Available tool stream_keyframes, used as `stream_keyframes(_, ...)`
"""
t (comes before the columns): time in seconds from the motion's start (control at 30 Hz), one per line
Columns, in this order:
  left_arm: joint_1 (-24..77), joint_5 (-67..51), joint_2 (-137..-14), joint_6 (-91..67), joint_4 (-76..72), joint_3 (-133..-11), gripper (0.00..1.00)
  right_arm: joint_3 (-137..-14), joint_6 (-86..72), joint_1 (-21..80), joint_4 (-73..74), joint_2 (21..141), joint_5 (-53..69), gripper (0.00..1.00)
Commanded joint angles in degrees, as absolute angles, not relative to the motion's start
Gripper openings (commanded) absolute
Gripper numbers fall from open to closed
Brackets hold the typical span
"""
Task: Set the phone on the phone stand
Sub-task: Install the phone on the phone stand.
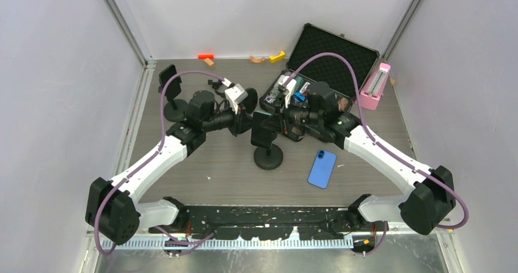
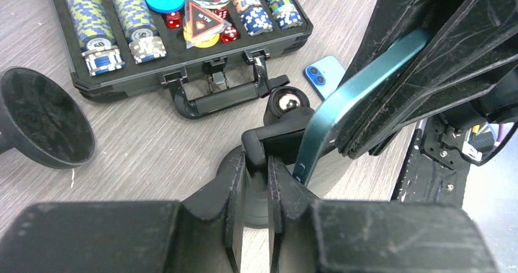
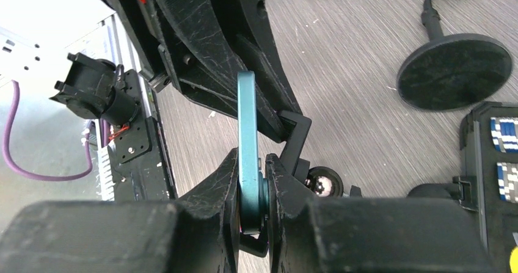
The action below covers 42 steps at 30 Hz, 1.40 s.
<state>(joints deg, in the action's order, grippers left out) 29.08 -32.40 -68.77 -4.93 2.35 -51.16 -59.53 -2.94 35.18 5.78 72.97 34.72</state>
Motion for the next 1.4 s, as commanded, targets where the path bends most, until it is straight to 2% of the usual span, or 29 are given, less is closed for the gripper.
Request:
stream_keyframes(0.0, 28.4, -24.6, -68.6, -2.4, 5.2, -53.3, 0.00, -62.4, 1.0, 33.4, 17.3, 71.4, 18.7, 0.00)
stream_keyframes(0.63, 31.2, -17.6, -68.3, -2.7, 5.1, -52.0, 0.00, -71.7, -1.2, 38.3, 26.8, 75.8, 0.9, 0.00)
stream_keyframes(1.37, 32.4, -17.4, -66.7, -2.5, 5.4, -52.1, 0.00, -71.7, -4.4, 37.8, 28.9, 79.2, -10.5, 0.00)
